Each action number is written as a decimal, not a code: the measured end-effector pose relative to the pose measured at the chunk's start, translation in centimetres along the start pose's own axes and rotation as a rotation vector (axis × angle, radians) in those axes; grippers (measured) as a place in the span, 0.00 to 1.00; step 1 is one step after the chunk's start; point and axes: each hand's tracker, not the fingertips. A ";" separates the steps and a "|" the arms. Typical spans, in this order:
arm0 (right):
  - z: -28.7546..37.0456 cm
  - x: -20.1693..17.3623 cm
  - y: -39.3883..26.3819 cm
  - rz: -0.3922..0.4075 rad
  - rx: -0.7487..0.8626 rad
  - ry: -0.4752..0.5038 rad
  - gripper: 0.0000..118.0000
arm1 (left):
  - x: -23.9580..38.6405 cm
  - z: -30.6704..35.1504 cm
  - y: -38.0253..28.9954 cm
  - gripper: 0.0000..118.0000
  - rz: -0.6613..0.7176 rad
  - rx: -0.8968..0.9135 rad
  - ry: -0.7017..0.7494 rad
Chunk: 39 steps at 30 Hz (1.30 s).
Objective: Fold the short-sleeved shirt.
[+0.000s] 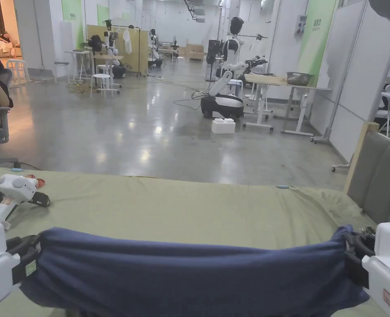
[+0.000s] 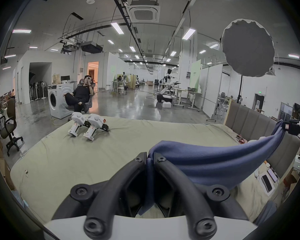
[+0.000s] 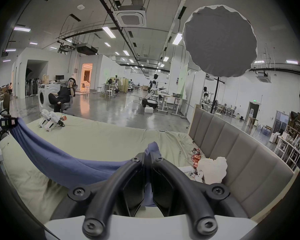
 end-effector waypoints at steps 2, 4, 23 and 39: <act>2.1 -0.4 -0.6 0.014 -0.015 0.003 0.04 | -0.2 1.8 -0.8 0.03 0.006 -0.004 -0.002; 3.6 -0.6 -1.5 0.024 -0.038 0.009 0.03 | -0.3 3.0 -1.7 0.03 0.007 -0.020 0.000; 0.6 -3.6 -21.2 -0.041 -0.632 0.049 0.04 | -0.8 0.0 -19.7 0.03 -0.051 -0.642 0.067; -0.8 -7.2 -17.2 -0.135 -0.306 0.104 0.70 | 2.4 -1.4 -15.8 0.58 -0.037 -0.368 0.058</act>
